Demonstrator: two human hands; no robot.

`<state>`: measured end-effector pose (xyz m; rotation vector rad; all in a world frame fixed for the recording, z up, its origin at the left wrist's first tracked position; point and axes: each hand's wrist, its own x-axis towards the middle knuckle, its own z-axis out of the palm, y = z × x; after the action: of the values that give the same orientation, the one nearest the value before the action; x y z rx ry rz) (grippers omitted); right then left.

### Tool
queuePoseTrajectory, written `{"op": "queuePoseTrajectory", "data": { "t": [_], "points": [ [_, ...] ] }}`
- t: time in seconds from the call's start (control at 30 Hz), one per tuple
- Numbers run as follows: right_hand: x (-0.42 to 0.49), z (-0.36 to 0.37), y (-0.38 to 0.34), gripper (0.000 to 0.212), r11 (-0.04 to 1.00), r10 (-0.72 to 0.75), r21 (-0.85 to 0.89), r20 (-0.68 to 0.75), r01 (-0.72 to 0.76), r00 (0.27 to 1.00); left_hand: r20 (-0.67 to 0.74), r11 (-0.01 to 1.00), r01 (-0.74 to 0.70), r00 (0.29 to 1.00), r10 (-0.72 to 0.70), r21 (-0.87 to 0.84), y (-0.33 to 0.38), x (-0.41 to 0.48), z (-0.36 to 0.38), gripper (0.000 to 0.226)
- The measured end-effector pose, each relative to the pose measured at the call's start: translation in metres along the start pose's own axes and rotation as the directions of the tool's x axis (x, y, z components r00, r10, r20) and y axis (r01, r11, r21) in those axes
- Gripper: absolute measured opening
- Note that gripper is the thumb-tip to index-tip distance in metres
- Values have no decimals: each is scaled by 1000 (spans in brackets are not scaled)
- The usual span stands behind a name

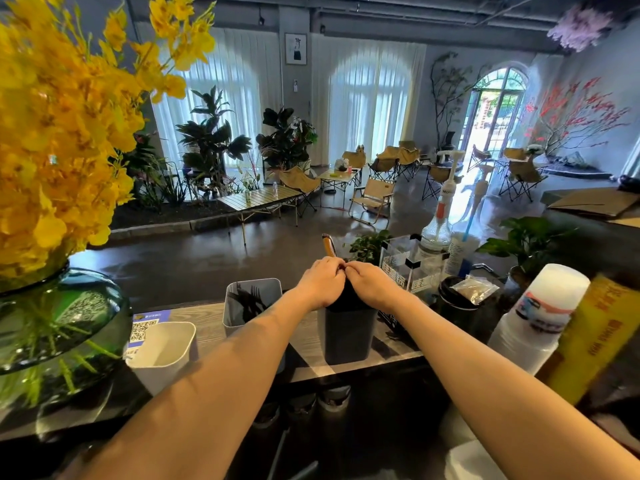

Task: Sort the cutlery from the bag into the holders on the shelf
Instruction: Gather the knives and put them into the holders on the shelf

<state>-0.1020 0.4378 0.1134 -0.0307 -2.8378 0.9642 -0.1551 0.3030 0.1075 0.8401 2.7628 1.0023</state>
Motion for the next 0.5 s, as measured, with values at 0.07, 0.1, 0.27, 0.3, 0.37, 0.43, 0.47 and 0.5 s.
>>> {"op": "queuePoseTrajectory", "data": {
  "t": [0.07, 0.1, 0.27, 0.3, 0.37, 0.43, 0.47, 0.5],
  "points": [
    [0, 3, 1, 35, 999, 35, -30, -4, -35, 999, -24, 996, -10, 1000, 12, 92, -2, 1, 4, 44],
    [2, 3, 1, 35, 998, 50, -46, 0, -50, 999, -32, 991, -30, 999, 34, 129, -3, 2, 6, 42],
    [7, 4, 4, 39, 994, 59, -86, -24, -61, 998, -48, 984, -113, 992, 121, 139, -9, 8, 13, 42],
    [5, 4, 3, 39, 994, 62, -87, -37, -65, 997, -50, 986, -111, 992, 118, 124, -9, 10, 14, 42],
    [5, 6, 1, 43, 991, 80, -102, -60, -86, 995, -62, 991, -117, 991, 121, 68, -6, 11, 13, 40],
    [6, 9, 0, 54, 985, 108, -123, -80, -117, 991, -84, 993, -116, 990, 113, -33, -3, 9, 13, 37],
    [7, 12, 2, 58, 985, 114, -115, -98, -125, 989, -102, 991, -114, 989, 107, -65, -2, 5, 12, 35],
    [6, 14, 3, 59, 988, 122, -78, -136, -134, 983, -123, 989, -121, 986, 110, -82, -1, 1, 11, 34]
  ]
}}
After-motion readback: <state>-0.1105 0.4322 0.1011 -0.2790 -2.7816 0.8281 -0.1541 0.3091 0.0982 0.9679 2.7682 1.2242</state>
